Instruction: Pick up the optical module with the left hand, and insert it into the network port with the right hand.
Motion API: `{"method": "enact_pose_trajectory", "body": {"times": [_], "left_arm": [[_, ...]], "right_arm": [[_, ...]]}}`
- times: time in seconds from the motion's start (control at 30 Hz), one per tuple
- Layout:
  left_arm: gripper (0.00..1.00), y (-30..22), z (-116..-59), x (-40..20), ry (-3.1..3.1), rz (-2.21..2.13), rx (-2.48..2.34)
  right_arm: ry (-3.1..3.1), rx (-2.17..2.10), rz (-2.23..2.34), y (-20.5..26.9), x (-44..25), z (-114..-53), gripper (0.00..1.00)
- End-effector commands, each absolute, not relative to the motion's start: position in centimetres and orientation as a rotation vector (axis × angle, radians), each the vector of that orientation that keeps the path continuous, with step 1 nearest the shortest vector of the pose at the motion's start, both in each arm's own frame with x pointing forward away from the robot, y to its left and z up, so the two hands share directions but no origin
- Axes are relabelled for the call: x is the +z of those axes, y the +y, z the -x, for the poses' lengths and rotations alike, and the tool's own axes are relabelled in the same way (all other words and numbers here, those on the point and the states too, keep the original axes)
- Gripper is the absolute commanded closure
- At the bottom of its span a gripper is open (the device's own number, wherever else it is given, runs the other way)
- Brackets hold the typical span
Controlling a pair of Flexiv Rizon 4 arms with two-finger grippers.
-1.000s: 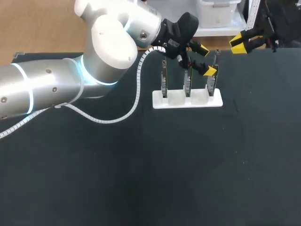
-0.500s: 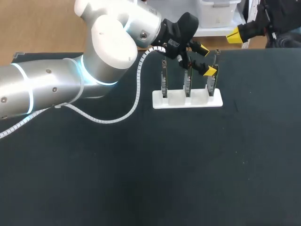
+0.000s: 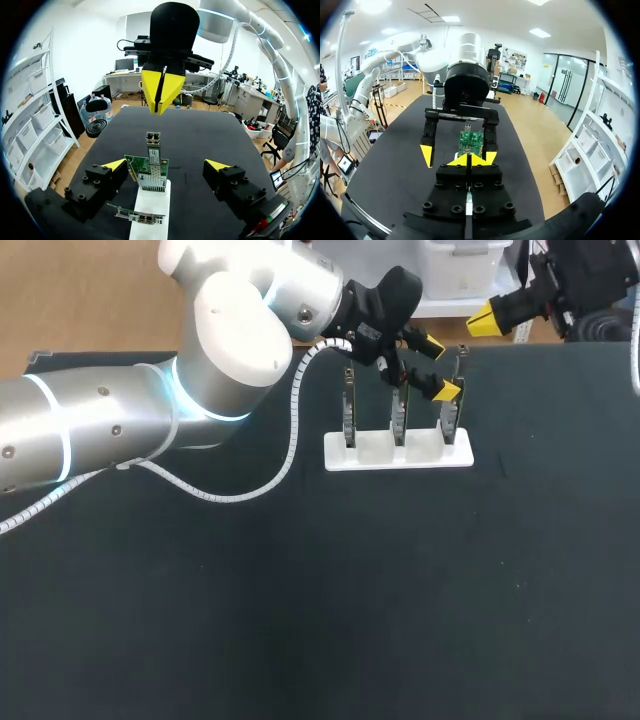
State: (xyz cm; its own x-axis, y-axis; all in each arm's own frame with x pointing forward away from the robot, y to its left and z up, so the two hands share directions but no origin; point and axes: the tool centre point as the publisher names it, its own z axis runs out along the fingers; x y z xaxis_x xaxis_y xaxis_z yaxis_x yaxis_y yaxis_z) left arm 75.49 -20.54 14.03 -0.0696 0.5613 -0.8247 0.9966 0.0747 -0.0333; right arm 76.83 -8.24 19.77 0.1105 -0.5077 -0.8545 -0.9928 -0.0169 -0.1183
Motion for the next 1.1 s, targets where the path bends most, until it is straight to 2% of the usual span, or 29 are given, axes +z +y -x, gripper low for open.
{"method": "enact_pose_trajectory", "body": {"times": [0.03,1.1], "left_arm": [[0.0,-20.6,-75.6,14.0,1.708,-1.561,-0.858],[0.0,-20.6,-75.6,14.0,1.708,-1.561,-0.858]], "right_arm": [[1.493,0.816,1.631,-8.0,19.7,-77.1,1.0],[1.528,0.906,1.653,-7.5,17.3,-77.6,1.0]]}}
